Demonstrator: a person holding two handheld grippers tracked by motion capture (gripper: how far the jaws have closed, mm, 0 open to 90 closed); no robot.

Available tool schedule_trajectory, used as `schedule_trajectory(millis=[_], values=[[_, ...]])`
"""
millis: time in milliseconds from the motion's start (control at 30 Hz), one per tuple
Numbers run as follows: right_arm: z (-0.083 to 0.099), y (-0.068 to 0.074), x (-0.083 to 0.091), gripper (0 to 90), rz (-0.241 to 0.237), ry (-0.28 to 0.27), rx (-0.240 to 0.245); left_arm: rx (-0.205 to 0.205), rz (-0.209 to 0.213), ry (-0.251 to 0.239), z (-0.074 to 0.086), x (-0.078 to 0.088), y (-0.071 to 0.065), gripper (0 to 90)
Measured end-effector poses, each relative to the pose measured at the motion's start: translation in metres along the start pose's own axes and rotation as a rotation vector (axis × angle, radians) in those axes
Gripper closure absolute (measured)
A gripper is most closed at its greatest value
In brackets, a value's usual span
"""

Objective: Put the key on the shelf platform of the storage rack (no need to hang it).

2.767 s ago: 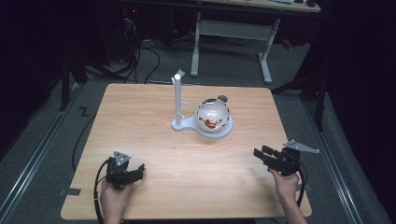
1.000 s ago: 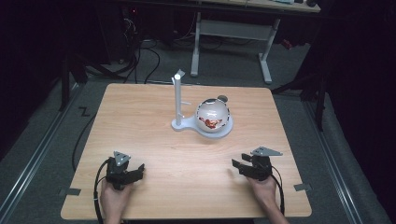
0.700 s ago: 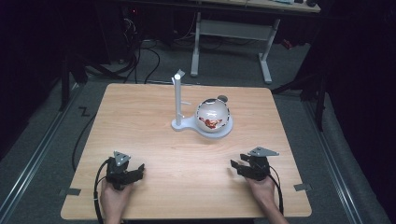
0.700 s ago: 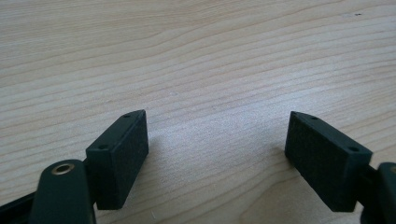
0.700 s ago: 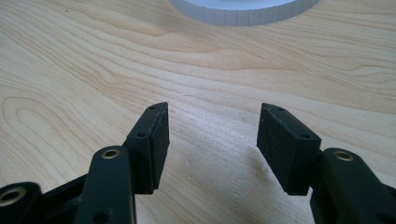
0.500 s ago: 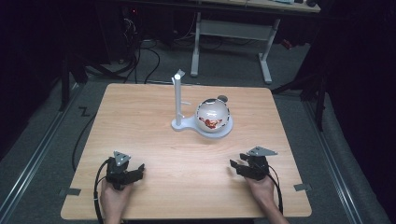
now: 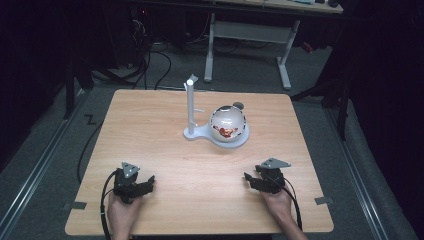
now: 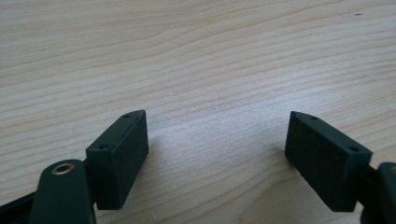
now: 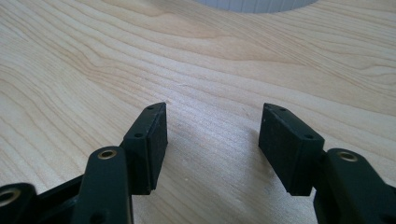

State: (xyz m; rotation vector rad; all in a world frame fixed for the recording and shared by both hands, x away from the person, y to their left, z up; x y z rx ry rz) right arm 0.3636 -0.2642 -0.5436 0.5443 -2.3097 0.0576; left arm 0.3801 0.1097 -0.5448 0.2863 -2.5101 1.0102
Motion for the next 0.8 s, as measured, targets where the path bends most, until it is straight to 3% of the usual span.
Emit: schedule_trajectory(millis=[267, 800], values=[[0.0002, 0.0015, -0.0015, 41.0, 0.014, -0.003, 0.040, 0.001, 0.000, 0.000, 0.0000, 0.0000, 0.0000, 21.7], [0.0003, 0.0020, -0.0016, 39.5, 0.012, -0.001, 0.041, 0.000, 0.000, 0.000, 0.0000, 0.0001, 0.0000, 21.7]])
Point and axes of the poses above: each handheld gripper's, and its own axes: x roughly backward along the jaws, z roughly out of its underside, y roughly to its left, the point moved 2 cm from there along -x, roughly forward along the jaws, and after that the axes turned 8 degrees about -x, right-handed, at the moved point
